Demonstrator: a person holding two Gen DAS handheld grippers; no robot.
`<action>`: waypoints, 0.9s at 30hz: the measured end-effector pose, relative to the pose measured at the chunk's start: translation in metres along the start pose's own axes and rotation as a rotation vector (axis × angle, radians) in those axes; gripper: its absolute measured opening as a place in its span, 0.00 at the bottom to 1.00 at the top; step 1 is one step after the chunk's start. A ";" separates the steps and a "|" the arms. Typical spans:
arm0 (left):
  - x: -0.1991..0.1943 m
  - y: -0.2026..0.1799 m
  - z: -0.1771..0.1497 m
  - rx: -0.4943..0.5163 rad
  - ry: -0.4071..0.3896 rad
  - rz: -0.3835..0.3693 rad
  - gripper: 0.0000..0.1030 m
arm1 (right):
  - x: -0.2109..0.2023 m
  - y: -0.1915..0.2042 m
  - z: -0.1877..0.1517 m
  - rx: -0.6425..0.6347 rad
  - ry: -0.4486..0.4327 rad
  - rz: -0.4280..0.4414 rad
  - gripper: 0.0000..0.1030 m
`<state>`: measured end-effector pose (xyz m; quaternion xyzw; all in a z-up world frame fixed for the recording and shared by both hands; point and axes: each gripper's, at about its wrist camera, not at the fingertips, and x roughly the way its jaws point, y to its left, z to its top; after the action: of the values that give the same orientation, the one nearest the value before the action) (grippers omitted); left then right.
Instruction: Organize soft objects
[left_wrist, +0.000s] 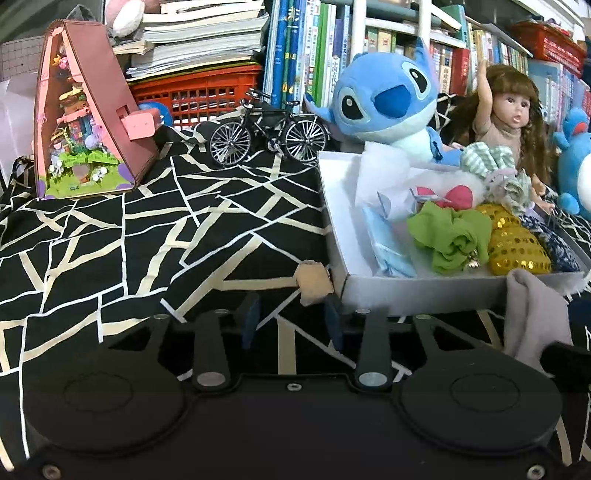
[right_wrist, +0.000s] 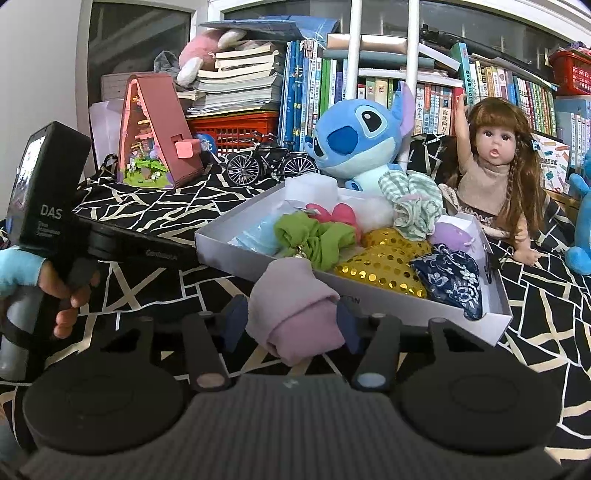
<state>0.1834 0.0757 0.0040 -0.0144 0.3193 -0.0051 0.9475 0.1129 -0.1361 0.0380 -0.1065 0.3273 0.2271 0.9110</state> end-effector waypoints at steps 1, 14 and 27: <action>0.001 0.000 0.001 -0.005 0.001 0.002 0.36 | 0.000 -0.001 0.000 0.002 0.001 -0.001 0.57; 0.011 0.011 0.010 -0.105 0.005 0.006 0.21 | 0.001 -0.002 -0.001 0.036 0.002 0.008 0.57; -0.019 0.012 0.009 -0.093 0.016 -0.046 0.08 | -0.006 -0.005 -0.002 0.034 0.005 -0.013 0.38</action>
<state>0.1735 0.0885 0.0224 -0.0660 0.3261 -0.0123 0.9429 0.1103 -0.1433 0.0411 -0.0938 0.3327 0.2153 0.9133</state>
